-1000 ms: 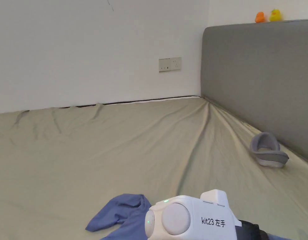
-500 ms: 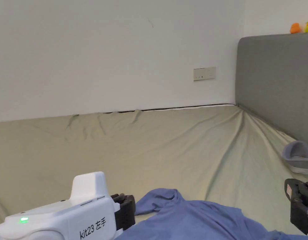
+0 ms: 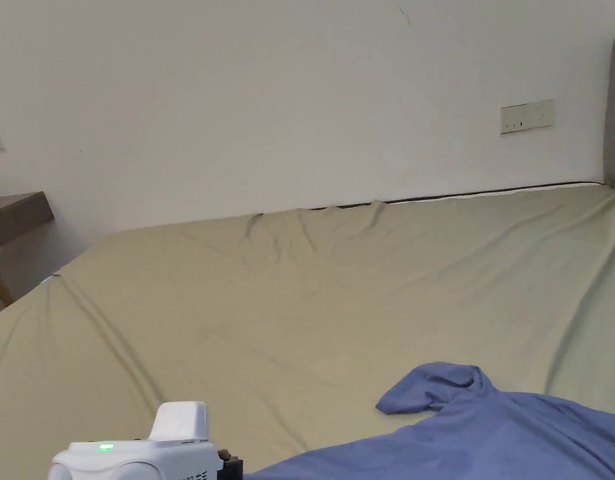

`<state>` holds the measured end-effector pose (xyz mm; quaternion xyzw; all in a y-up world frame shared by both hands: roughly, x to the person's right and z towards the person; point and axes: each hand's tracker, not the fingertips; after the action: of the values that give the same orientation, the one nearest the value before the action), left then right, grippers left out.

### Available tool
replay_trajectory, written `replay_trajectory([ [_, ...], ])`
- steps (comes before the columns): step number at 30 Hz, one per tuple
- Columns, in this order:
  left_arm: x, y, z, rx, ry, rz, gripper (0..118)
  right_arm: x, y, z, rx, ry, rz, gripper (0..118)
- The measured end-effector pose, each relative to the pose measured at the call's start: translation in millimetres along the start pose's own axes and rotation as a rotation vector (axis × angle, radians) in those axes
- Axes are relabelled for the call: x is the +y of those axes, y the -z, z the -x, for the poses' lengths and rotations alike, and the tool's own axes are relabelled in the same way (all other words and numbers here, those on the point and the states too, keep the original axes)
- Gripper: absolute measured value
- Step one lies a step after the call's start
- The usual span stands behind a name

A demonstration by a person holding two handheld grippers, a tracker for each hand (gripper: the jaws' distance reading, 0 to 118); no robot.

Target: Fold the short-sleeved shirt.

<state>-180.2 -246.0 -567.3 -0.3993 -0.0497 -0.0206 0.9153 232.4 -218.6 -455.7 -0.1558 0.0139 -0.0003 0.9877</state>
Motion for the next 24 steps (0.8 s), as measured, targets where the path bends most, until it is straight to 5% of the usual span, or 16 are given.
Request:
replay_trajectory([
  [3, 9, 55, 9, 0.023, -0.051, 0.092, 104, -3, 14, -8, 0.008, 0.027, 0.018, 0],
  [4, 8, 72, 12, 0.056, -0.047, 0.128, 112, -3, 18, -11, 0.008, 0.028, 0.027, 0],
  [8, 1, 116, 19, 0.237, 0.06, 0.2, 110, -7, 32, -23, -0.028, 0.026, 0.053, 0],
  [11, -3, 113, 23, 0.18, -0.015, 0.17, 99, -9, 39, -29, -0.039, 0.032, 0.071, 0],
  [15, 7, 97, 17, 0.014, -0.064, 0.159, 10, -11, 37, -33, -0.069, 0.03, 0.075, 0],
  [23, 9, 110, 6, -0.129, -0.11, 0.168, 8, -7, 21, -58, -0.139, 0.066, 0.074, 0],
  [24, 8, 114, 6, -0.109, -0.115, 0.17, 7, -5, 21, -64, -0.156, 0.076, 0.085, 9],
])
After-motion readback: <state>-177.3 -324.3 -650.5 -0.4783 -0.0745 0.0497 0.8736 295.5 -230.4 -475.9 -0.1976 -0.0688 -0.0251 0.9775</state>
